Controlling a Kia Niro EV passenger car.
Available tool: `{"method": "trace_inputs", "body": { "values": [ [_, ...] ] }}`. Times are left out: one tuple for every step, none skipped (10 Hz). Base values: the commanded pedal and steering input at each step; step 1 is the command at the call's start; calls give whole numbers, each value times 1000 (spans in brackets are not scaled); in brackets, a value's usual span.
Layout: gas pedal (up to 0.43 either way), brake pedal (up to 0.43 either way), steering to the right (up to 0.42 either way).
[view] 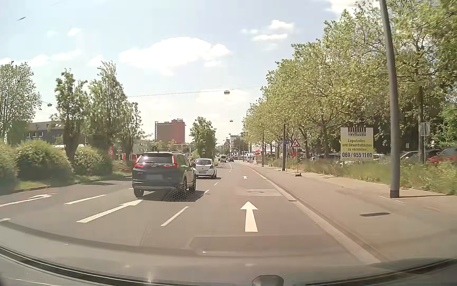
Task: Follow the waypoints while adhering to traffic rules and regulations
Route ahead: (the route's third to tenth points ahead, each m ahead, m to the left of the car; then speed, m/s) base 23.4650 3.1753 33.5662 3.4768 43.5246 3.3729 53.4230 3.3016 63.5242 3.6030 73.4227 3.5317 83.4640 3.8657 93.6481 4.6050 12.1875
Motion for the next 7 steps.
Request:
{"method": "trace_inputs", "body": {
  "values": [
    [39, 30, 2],
    [39, 30, 1],
    [39, 30, 1],
    [39, 30, 1],
    [39, 30, 0],
    [47, 30, 0],
    [47, 30, 0]
  ]
}}
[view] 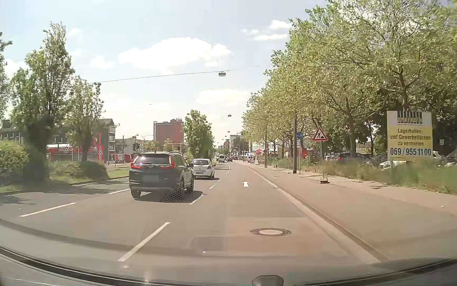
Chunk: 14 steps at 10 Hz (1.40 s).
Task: Follow the waypoints while adhering to traffic rules and regulations
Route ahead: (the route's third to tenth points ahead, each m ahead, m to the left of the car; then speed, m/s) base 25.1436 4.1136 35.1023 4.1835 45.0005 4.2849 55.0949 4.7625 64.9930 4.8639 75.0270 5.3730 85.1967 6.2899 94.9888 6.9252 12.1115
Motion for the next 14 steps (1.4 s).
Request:
{"method": "trace_inputs", "body": {
  "values": [
    [47, 30, 0],
    [47, 30, 0],
    [47, 30, 0],
    [47, 30, 0],
    [47, 30, 0],
    [47, 30, 0],
    [47, 30, -1],
    [47, 30, -1],
    [47, 30, -1],
    [47, 30, -1],
    [47, 30, -1],
    [47, 30, -1],
    [47, 30, -1],
    [47, 24, -1]
  ]
}}
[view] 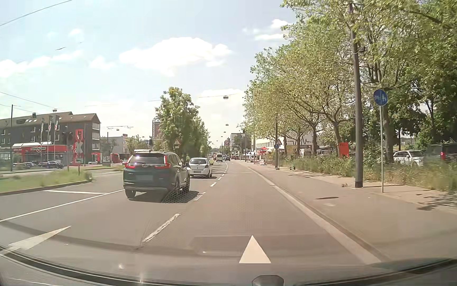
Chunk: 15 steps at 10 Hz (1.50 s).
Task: Follow the waypoints while adhering to traffic rules and regulations
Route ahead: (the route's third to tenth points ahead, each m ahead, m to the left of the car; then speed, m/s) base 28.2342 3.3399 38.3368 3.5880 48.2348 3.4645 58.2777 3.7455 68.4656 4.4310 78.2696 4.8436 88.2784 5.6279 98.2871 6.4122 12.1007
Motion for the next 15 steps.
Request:
{"method": "trace_inputs", "body": {
  "values": [
    [47, 30, -1],
    [47, 30, -2],
    [47, 30, -2],
    [47, 30, -2],
    [47, 30, -2],
    [47, 30, -2],
    [47, 30, -2],
    [47, 30, -2],
    [47, 30, -2],
    [47, 30, -3],
    [67, 30, -2],
    [67, 30, -3],
    [67, 30, -3],
    [67, 30, -3],
    [67, 30, -3]
  ]
}}
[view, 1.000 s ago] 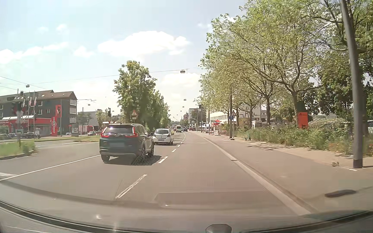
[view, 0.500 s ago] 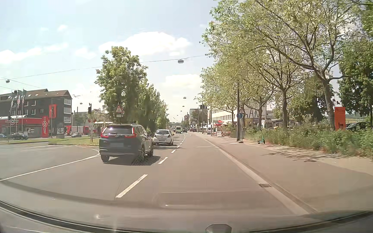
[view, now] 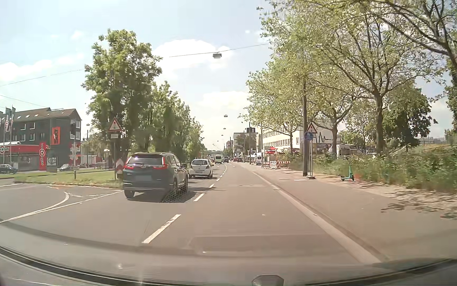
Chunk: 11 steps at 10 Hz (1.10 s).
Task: Follow the waypoints while adhering to traffic rules and regulations
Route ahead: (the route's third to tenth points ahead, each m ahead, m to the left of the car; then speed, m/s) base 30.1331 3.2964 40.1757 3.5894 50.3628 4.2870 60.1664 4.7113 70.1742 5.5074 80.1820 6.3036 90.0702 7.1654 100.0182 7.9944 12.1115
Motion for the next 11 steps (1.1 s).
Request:
{"method": "trace_inputs", "body": {
  "values": [
    [67, 30, -4],
    [67, 30, -3],
    [67, 30, -4],
    [67, 30, -3],
    [67, 30, -3],
    [67, 30, -4],
    [79, 30, -4],
    [79, 30, -3],
    [79, 30, -3],
    [79, 30, -3],
    [87, 30, -3]
  ]
}}
